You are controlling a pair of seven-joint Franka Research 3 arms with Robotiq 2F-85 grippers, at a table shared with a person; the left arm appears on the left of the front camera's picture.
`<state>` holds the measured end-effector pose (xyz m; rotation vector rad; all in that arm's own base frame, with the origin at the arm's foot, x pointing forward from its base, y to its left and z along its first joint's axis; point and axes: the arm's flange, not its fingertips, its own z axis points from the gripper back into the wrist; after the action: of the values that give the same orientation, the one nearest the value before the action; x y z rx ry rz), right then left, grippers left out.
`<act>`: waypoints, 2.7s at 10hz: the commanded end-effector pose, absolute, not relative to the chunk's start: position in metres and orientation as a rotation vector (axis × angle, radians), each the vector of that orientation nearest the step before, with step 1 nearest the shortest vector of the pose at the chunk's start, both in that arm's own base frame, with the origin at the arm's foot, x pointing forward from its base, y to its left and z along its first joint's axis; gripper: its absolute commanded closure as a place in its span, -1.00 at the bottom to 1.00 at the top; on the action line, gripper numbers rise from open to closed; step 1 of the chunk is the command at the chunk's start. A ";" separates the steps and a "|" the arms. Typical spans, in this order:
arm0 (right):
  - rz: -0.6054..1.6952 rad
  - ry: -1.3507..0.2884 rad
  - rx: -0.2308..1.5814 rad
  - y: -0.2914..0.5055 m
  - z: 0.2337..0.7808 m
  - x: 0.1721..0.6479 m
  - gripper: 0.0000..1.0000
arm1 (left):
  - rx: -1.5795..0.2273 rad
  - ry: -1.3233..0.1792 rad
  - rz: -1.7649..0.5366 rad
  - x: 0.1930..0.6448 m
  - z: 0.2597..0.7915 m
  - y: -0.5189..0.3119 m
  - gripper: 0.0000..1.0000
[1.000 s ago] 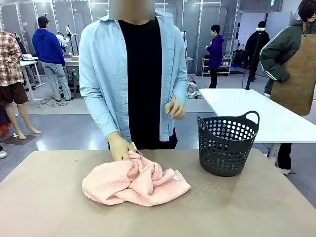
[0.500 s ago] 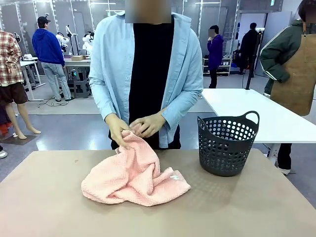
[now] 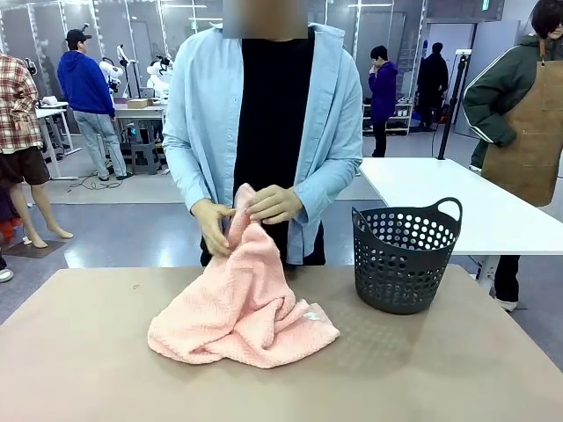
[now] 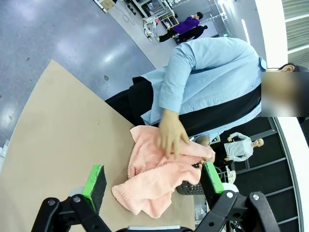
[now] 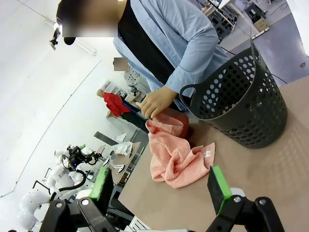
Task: Fold the towel.
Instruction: Grab the top end of the 100 cm Hotel Towel extended by the human.
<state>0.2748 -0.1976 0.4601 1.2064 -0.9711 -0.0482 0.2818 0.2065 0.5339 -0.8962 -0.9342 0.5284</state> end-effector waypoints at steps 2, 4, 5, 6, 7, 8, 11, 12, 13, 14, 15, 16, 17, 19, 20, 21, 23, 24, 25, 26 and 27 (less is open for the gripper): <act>-0.043 -0.988 1.209 -0.199 0.462 0.277 -1.00 | -0.910 -0.947 0.515 0.285 0.533 0.207 -1.00; -0.043 -0.988 1.209 -0.199 0.462 0.277 -1.00 | -0.910 -0.947 0.515 0.285 0.533 0.207 -1.00; -0.043 -0.988 1.209 -0.199 0.462 0.277 -1.00 | -0.910 -0.947 0.515 0.285 0.533 0.207 -1.00; -0.043 -0.988 1.209 -0.199 0.462 0.277 -1.00 | -0.910 -0.947 0.515 0.285 0.533 0.207 -1.00; -0.043 -0.988 1.209 -0.199 0.462 0.277 -1.00 | -0.910 -0.947 0.515 0.285 0.533 0.207 -1.00; -0.043 -0.988 1.209 -0.199 0.462 0.277 -1.00 | -0.910 -0.947 0.515 0.285 0.533 0.207 -1.00; -0.043 -0.988 1.209 -0.199 0.462 0.277 -1.00 | -0.910 -0.947 0.515 0.285 0.533 0.207 -1.00; -0.043 -0.988 1.209 -0.199 0.462 0.277 -1.00 | -0.910 -0.947 0.515 0.285 0.533 0.207 -1.00; -0.043 -0.988 1.209 -0.199 0.462 0.277 -1.00 | -0.910 -0.947 0.515 0.285 0.533 0.207 -1.00; -0.043 -0.988 1.209 -0.199 0.462 0.277 -1.00 | -0.910 -0.947 0.515 0.285 0.533 0.207 -1.00; -0.043 -0.988 1.209 -0.199 0.462 0.277 -1.00 | -0.910 -0.947 0.515 0.285 0.533 0.207 -1.00; -0.043 -0.988 1.209 -0.199 0.462 0.277 -1.00 | -0.910 -0.947 0.515 0.285 0.533 0.207 -1.00; -0.043 -0.988 1.209 -0.199 0.462 0.277 -1.00 | -0.910 -0.947 0.515 0.285 0.533 0.207 -1.00; -0.043 -0.988 1.209 -0.199 0.462 0.277 -1.00 | -0.910 -0.947 0.515 0.285 0.533 0.207 -1.00; -0.043 -0.988 1.209 -0.199 0.462 0.277 -1.00 | -0.910 -0.947 0.515 0.285 0.533 0.207 -1.00; -0.043 -0.988 1.209 -0.199 0.462 0.277 -1.00 | -0.910 -0.947 0.515 0.285 0.533 0.207 -1.00; -0.043 -0.988 1.209 -0.199 0.462 0.277 -1.00 | -0.910 -0.947 0.515 0.285 0.533 0.207 -1.00; -0.043 -0.988 1.209 -0.199 0.462 0.277 -1.00 | -0.910 -0.947 0.515 0.285 0.533 0.207 -1.00; -0.043 -0.988 1.209 -0.199 0.462 0.277 -1.00 | -0.910 -0.947 0.515 0.285 0.533 0.207 -1.00; -0.043 -0.988 1.209 -0.199 0.462 0.277 -1.00 | -0.910 -0.947 0.515 0.285 0.533 0.207 -1.00; -0.043 -0.988 1.209 -0.199 0.462 0.277 -1.00 | -0.910 -0.947 0.515 0.285 0.533 0.207 -1.00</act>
<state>0.2748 -0.1975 0.4601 1.2064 -0.9710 -0.0482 0.2818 0.2065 0.5339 -0.8961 -0.9342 0.5284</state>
